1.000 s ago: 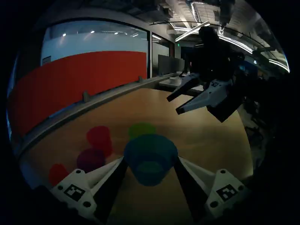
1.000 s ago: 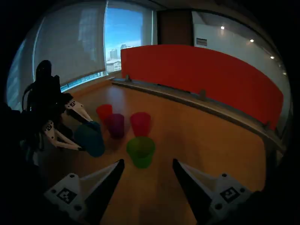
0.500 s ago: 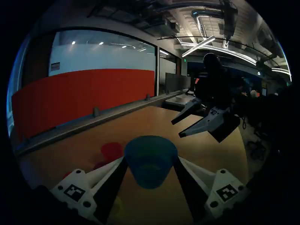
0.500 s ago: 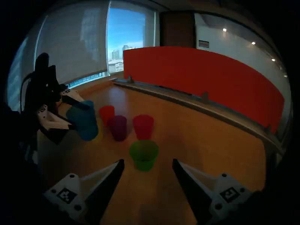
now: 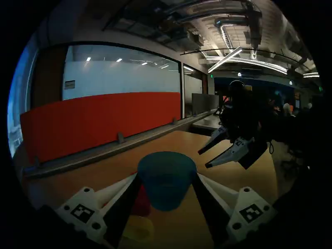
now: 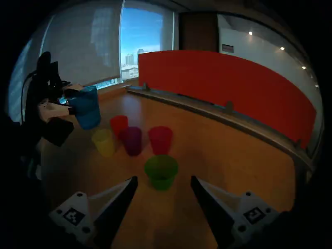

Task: Pour water

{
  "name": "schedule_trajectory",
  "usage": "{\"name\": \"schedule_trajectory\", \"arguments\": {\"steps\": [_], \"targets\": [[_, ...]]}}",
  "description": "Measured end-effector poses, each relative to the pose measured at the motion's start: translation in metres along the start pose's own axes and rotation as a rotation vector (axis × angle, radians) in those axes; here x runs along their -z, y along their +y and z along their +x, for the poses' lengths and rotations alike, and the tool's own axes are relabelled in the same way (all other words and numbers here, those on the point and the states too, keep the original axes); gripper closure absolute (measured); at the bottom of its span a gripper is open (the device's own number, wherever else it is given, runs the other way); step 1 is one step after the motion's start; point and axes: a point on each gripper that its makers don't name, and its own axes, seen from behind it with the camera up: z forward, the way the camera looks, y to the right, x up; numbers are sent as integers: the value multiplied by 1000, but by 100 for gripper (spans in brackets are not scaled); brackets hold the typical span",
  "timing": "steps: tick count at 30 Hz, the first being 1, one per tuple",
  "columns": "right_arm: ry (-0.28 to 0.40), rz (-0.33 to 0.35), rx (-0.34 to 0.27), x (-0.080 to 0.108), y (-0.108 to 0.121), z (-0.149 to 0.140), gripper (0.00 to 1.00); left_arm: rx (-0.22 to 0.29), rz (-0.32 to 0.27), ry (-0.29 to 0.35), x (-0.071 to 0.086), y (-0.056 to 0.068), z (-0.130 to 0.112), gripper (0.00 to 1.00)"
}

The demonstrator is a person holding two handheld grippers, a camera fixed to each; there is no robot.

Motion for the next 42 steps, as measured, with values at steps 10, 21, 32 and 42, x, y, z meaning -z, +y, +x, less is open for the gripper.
{"name": "schedule_trajectory", "arguments": {"steps": [10, 21, 32, 42], "targets": [[-17, 6, 3, -10, -1, -6, 1, -3, 45, 64, 23, -16, 27, 15], [-24, 13, 2, -20, -2, -10, 1, 4, 86, 92, 33, -32, 35, 15], [-41, 23, -1, -36, -4, -20, 1, 0, 119, 108, 40, -43, 46, 15], [-64, 28, -5, -59, -3, -34, 0, -4, 146, 104, 45, -52, 45, 15]]}}
